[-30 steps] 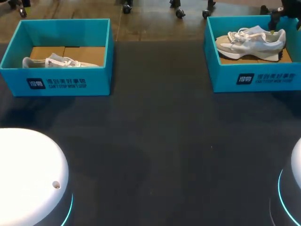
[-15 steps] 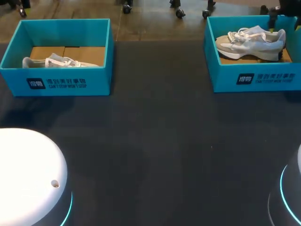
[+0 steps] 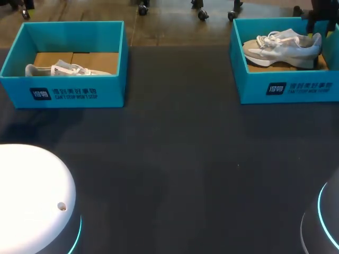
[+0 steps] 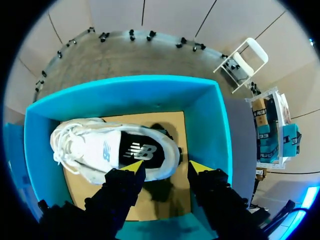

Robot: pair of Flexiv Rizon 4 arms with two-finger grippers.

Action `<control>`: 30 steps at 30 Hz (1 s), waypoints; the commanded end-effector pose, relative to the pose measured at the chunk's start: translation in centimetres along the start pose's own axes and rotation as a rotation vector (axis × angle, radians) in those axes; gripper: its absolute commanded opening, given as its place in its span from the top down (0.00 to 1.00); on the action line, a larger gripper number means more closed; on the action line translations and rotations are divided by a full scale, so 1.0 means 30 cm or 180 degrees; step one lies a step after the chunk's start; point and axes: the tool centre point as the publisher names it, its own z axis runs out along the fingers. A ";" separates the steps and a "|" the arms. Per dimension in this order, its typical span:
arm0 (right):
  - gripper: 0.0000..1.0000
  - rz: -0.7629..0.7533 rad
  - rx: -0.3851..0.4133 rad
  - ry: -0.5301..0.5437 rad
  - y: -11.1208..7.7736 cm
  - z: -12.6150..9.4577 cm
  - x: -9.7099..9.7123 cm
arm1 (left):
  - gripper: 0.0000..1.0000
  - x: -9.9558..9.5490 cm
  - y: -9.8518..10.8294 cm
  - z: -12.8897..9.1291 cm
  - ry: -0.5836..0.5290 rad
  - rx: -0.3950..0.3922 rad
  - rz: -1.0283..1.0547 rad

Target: Take the shoe out of the shoebox, open the shoe tongue, remove and reinsert the insole, then place the shoe into the shoebox

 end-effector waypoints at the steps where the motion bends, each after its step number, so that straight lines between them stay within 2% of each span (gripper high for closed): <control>1: 0.47 -0.0020 0.0287 -0.0008 0.032 0.047 0.005 | 0.00 0.002 -0.002 -0.001 0.0005 -0.0007 0.0003; 3: 0.45 -0.0019 0.0319 -0.0023 0.029 0.068 0.000 | 0.00 0.002 -0.002 -0.001 0.0005 -0.0007 0.0003; 11: 0.48 -0.0043 0.0472 -0.0001 0.002 0.139 -0.005 | 0.00 0.002 -0.002 -0.001 0.0005 -0.0007 0.0003; 21: 0.46 -0.0066 0.0524 -0.0037 -0.008 0.209 -0.021 | 0.00 0.002 -0.002 -0.001 0.0005 -0.0007 0.0003; 27: 0.36 -0.0085 0.0528 -0.0028 -0.010 0.232 -0.025 | 0.00 0.002 -0.002 -0.001 0.0005 -0.0007 0.0003; 29: 0.42 -0.0103 0.0539 -0.0025 -0.010 0.238 -0.023 | 0.00 0.002 -0.002 -0.001 0.0005 -0.0007 0.0003; 30: 0.50 -0.0133 0.0562 -0.0046 -0.010 0.242 -0.023 | 0.00 0.002 -0.002 -0.001 0.0005 -0.0007 0.0003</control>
